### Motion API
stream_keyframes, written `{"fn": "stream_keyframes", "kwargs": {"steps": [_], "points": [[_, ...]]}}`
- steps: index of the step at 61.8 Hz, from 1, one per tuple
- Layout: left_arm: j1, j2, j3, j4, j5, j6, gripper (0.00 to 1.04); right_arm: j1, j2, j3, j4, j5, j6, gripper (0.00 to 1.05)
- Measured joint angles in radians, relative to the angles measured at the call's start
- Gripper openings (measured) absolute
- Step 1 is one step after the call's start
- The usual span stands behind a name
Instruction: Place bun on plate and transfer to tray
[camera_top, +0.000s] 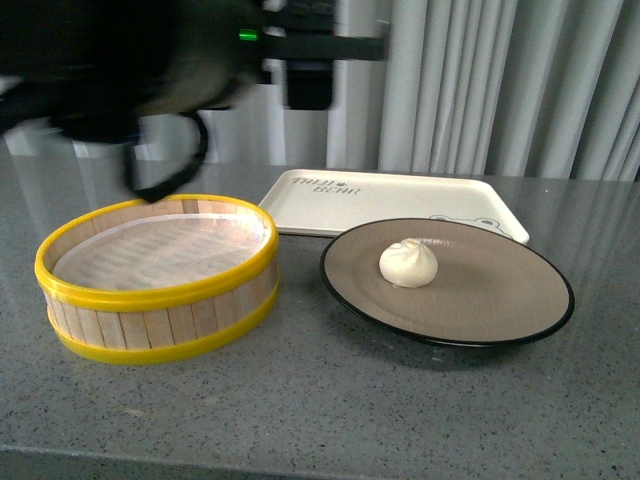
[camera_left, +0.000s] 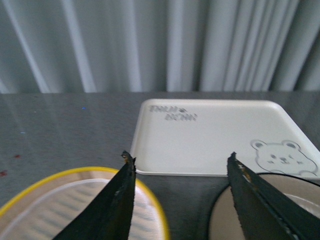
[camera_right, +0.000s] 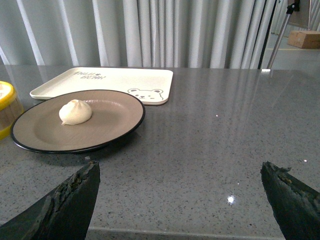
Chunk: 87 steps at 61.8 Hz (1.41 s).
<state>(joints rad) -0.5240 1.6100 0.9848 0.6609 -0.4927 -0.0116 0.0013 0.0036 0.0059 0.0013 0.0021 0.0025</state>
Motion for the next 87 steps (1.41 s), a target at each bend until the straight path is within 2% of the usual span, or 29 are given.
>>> {"fn": "stream_keyframes", "kwargs": {"steps": [8,16,41,64,69,80,87], "points": [[0.113,-0.183,-0.288,0.114,0.061,0.003,0.26,0.000,0.000,0.000,0.000,-0.003,0.000,0.96],[0.171,-0.278,-0.477,0.151,0.151,0.002,0.04,0.000,0.000,0.000,0.000,-0.003,0.000,0.96],[0.338,-0.572,-0.775,0.160,0.314,0.006,0.04,0.000,0.000,0.000,0.000,-0.003,0.000,0.96],[0.429,-0.823,-0.903,0.035,0.400,0.007,0.04,0.000,0.000,0.000,0.000,-0.003,0.000,0.96],[0.489,-0.875,-0.919,-0.002,0.479,0.007,0.04,0.000,0.000,0.000,0.000,-0.003,0.000,0.96],[0.522,-0.932,-0.958,0.000,0.488,0.007,0.04,0.000,0.000,0.000,0.000,-0.003,0.000,0.96],[0.522,-1.022,-0.958,-0.085,0.491,0.007,0.04,0.000,0.000,0.000,0.000,-0.003,0.000,0.96]]}}
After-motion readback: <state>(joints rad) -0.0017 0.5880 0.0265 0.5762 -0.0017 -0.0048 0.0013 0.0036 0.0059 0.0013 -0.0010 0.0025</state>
